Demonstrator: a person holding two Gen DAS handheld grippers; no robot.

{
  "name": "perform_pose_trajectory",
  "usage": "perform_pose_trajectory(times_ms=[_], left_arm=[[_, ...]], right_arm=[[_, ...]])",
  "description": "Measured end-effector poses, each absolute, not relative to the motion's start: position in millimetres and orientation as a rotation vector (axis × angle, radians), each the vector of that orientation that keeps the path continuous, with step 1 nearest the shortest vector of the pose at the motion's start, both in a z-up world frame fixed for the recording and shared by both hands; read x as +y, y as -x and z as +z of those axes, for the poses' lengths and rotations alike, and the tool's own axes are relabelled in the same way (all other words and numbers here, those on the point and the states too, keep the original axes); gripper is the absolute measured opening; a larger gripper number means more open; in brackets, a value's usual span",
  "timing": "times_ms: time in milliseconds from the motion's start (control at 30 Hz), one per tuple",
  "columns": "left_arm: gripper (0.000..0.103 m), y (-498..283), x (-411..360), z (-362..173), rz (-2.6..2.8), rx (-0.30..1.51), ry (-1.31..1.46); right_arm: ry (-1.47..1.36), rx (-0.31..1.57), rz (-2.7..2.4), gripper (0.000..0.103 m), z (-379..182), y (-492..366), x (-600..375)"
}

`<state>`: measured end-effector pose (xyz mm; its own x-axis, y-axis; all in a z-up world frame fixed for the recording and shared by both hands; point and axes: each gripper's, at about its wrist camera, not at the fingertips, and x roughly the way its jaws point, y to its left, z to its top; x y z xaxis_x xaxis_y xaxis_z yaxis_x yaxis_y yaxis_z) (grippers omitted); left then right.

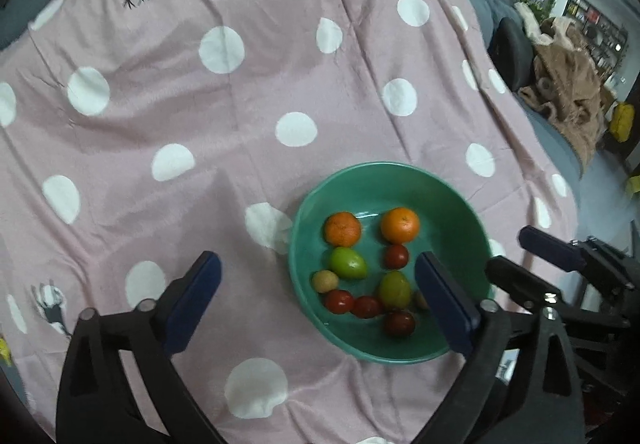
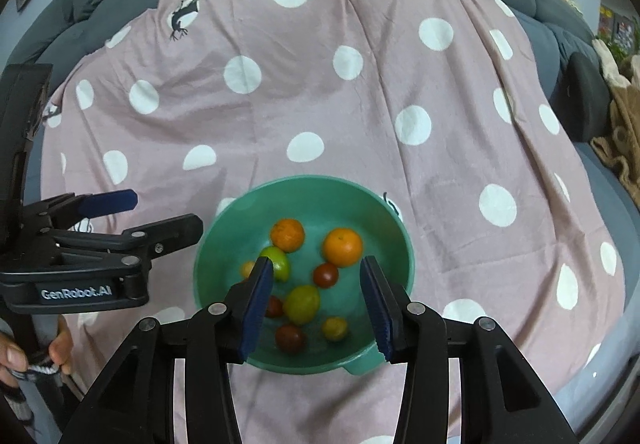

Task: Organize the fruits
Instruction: 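Open both tools to drop the cherry tomatoes into the bowl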

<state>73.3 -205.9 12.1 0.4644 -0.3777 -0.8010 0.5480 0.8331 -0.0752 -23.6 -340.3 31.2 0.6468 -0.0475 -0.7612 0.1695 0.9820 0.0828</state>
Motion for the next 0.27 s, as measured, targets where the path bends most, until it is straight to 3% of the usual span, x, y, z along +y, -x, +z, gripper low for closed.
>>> perform_pose_trajectory(times_ms=[267], left_arm=[[0.101,-67.3,-207.1,18.5,-0.538,0.867,-0.274]], right_arm=[[-0.142,0.856,-0.115,0.046,35.2,25.3,-333.0]])
